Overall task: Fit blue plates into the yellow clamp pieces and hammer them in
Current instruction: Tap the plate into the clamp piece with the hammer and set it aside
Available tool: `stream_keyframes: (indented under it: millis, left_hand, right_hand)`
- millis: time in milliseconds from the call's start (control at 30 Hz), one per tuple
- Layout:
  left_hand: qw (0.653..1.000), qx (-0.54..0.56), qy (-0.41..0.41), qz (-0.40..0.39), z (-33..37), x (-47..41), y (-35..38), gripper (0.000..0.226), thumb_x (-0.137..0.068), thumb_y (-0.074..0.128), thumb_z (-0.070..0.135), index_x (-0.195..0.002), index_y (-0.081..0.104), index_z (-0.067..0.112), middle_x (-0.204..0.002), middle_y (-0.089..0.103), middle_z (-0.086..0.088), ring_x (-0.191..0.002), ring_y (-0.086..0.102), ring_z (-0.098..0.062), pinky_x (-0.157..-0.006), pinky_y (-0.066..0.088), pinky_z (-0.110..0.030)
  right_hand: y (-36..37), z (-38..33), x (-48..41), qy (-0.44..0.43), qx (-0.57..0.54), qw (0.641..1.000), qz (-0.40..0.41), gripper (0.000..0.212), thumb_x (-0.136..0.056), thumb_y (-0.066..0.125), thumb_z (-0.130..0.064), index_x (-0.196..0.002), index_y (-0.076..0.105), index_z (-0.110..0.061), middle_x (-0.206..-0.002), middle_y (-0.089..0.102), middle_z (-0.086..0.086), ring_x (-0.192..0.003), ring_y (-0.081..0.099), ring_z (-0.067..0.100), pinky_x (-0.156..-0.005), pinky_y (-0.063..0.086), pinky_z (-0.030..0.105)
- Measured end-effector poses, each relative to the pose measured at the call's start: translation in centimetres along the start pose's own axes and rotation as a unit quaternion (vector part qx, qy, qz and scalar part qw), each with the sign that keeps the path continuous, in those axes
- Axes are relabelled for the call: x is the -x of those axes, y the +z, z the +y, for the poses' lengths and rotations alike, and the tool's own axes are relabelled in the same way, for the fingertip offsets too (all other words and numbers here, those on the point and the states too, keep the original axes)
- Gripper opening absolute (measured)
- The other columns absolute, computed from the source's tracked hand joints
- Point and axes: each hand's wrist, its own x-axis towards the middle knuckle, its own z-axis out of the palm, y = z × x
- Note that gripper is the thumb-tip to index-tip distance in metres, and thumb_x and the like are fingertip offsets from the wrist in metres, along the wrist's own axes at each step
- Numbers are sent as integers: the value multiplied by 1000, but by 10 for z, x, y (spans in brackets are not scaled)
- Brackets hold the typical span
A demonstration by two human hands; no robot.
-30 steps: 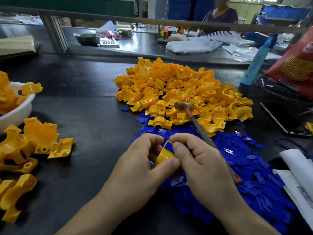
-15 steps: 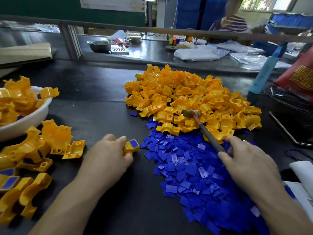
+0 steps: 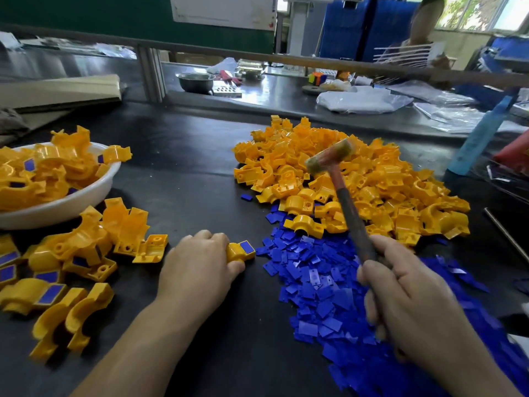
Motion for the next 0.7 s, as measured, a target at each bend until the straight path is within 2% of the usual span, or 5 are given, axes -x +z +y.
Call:
stream_keyframes:
  millis: [133,300,467,600,700]
  left_hand:
    - [1000,-5,-4,6,-1,-1,1,46,-86,56,64,-119,59,31,-109,60,6,-102,56,-17,-81,49,-32]
    - [1000,0,-8,4,-2,-2,3,46,-85,58,65,-116,59,32,-105,60,7,-98,56,-16,-78,50,-33]
    - [1000,-1,-16,0,-2,-3,1,44,-83,59,66,-113,60,33,-100,58,9,-95,56,-15,-77,51,-34]
    - [1000,0,-13,-1,-2,-2,0,46,-84,58,66,-115,60,32,-104,60,8,-98,56,-16,-78,50,-33]
    - [1000,3,-13,2,-2,-3,1,46,-84,59,65,-117,60,32,-107,61,7,-100,57,-17,-78,50,-33]
  right_hand:
    - [15,-9,7,-17,92,987,-127,24,-95,46,-29,-98,47,-53,-67,61,-9,-50,53,9,-51,49,34]
    - [23,-14,14,-89,169,980,-56,19,-93,40,-39,-109,41,-48,-85,57,-20,-74,55,-1,-62,45,17]
    - [28,-20,14,-63,281,951,-117,25,-99,35,-41,-123,33,-41,-104,57,-11,-92,57,5,-85,47,24]
    - [28,-15,13,-75,273,955,-84,24,-96,36,-43,-120,34,-44,-96,55,-16,-84,56,3,-76,47,19]
    - [35,-10,15,-125,256,959,-9,41,-94,37,-45,-133,26,-50,-92,48,-25,-79,52,-5,-67,42,11]
